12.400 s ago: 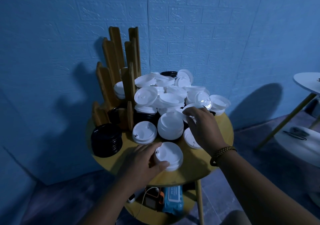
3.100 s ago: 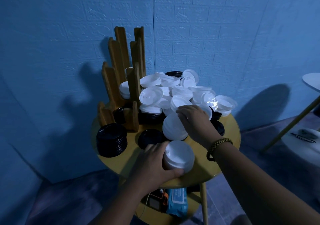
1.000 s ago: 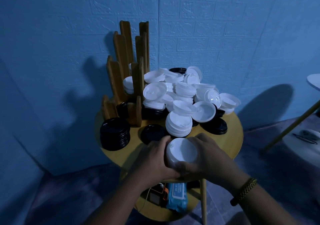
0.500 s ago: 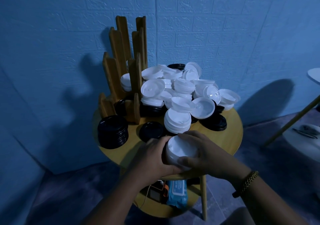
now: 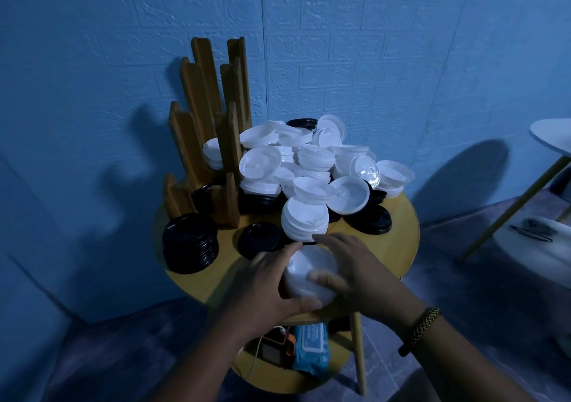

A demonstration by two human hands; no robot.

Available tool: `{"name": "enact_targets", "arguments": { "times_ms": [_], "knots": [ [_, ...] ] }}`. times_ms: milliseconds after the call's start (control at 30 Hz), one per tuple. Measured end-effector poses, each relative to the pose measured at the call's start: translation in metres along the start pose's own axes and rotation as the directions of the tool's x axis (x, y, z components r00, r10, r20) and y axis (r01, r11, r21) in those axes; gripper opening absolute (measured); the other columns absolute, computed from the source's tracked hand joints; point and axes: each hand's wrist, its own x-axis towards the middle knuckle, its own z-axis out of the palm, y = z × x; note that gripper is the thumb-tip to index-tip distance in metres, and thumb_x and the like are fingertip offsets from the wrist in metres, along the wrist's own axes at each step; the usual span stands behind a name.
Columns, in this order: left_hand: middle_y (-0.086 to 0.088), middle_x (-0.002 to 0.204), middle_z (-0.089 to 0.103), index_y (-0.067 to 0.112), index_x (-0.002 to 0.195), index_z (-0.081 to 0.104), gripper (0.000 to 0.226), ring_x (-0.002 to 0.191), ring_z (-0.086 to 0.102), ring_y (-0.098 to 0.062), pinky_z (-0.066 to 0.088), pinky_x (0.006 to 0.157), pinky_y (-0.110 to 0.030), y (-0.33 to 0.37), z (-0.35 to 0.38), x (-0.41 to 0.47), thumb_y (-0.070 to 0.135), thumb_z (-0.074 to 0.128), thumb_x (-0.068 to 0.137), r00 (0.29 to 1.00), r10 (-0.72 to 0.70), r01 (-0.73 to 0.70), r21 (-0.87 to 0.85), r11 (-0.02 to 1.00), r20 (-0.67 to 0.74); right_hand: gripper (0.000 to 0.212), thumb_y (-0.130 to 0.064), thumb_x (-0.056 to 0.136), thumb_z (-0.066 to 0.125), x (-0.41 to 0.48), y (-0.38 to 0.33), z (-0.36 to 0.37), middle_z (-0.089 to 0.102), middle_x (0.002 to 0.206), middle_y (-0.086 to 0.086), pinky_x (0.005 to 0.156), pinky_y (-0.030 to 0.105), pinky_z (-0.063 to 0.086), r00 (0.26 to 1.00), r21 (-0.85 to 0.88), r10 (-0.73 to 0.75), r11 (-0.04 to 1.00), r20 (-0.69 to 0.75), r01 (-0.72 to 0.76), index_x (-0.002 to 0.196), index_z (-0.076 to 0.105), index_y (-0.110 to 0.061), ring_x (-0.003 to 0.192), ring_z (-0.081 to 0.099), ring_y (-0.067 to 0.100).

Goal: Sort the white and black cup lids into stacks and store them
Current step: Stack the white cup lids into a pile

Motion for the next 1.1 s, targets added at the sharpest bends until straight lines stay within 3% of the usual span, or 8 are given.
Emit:
{"name": "enact_targets", "arguments": {
  "times_ms": [67,167,333,567,733,833,1000,1100],
  "knots": [
    [0.025,0.124,0.033,0.053,0.152,0.021,0.098,0.125,0.038,-0.004,0.043,0.099,-0.033,-0.001,0.001,0.001,0.073,0.074,0.072,1.000,-0.010,0.010,0.008,1.000,-0.014,0.075,-0.078,0.088,0.035,0.011,0.002,-0.005,0.055,0.132,-0.007,0.097,0.017,0.034,0.986,0.020,0.005,1.000,-0.168,-0.002,0.134,0.059,-0.024,0.120,0.044,0.006],
    [0.031,0.121,0.028,0.051,0.153,0.021,0.099,0.120,0.030,0.003,0.036,0.098,-0.029,0.001,0.001,0.002,0.072,0.075,0.072,1.000,-0.021,0.021,0.006,1.000,-0.009,0.042,-0.050,0.100,0.043,0.032,0.006,-0.013,0.058,0.134,-0.005,0.100,0.037,0.042,0.945,-0.108,-0.037,0.994,-0.326,0.002,0.119,0.068,-0.023,0.124,0.044,0.014],
    [0.027,0.137,0.038,0.048,0.154,0.026,0.092,0.118,0.030,0.006,0.036,0.097,-0.027,0.000,0.002,0.003,0.087,0.050,0.074,0.999,0.026,-0.026,0.002,1.000,-0.020,0.035,-0.042,0.102,0.042,0.067,0.010,-0.024,0.053,0.144,-0.008,0.104,0.047,0.037,0.976,-0.194,-0.033,0.981,-0.217,-0.010,0.120,0.068,-0.027,0.137,0.038,0.018],
    [0.023,0.141,0.042,0.051,0.149,0.031,0.083,0.123,0.038,0.002,0.042,0.097,-0.027,-0.007,0.006,0.004,0.077,0.062,0.077,0.999,-0.016,0.012,-0.087,0.996,-0.046,0.031,-0.028,0.104,0.046,0.083,0.008,-0.030,0.058,0.140,-0.008,0.106,0.045,0.037,0.992,-0.215,-0.025,0.977,-0.121,-0.002,0.127,0.066,-0.023,0.133,0.043,0.017],
    [0.029,0.129,0.040,0.055,0.147,0.031,0.086,0.121,0.041,0.002,0.045,0.096,-0.030,-0.008,0.005,0.004,0.083,0.058,0.070,0.999,-0.019,0.015,-0.109,0.994,-0.030,0.019,-0.014,0.095,0.065,0.062,-0.011,-0.040,0.067,0.113,-0.014,0.084,0.004,0.036,0.913,0.194,0.041,0.980,-0.406,0.042,0.108,0.070,-0.026,0.100,0.053,-0.007],
    [0.025,0.129,0.043,0.060,0.143,0.030,0.086,0.119,0.044,0.000,0.047,0.096,-0.033,-0.008,0.005,0.003,0.085,0.060,0.067,0.999,-0.030,0.026,-0.125,0.992,-0.029,0.020,-0.006,0.090,0.069,0.040,-0.020,-0.044,0.064,0.091,-0.002,0.073,0.018,0.046,0.870,0.647,0.259,0.758,-0.420,0.087,0.101,0.064,-0.022,0.082,0.058,0.006],
    [0.025,0.127,0.049,0.062,0.134,0.036,0.075,0.118,0.047,0.002,0.050,0.095,-0.034,-0.007,0.004,0.002,0.083,0.062,0.066,0.999,-0.019,0.013,-0.155,0.988,-0.039,0.039,-0.003,0.096,0.053,0.002,-0.021,-0.034,0.063,0.098,0.014,0.071,0.032,0.056,0.919,0.986,0.392,0.164,-0.032,-0.036,0.132,0.055,-0.017,0.083,0.064,0.021],
    [0.025,0.127,0.050,0.067,0.130,0.034,0.072,0.119,0.048,0.000,0.051,0.095,-0.038,-0.008,0.006,0.002,0.083,0.063,0.066,0.999,-0.019,0.012,-0.173,0.985,-0.041,0.041,-0.004,0.098,0.048,-0.016,-0.019,-0.020,0.071,0.115,0.011,0.080,0.039,0.057,0.923,0.966,0.371,0.184,0.102,-0.181,0.130,0.060,-0.025,0.098,0.069,0.027]
  ]
}}
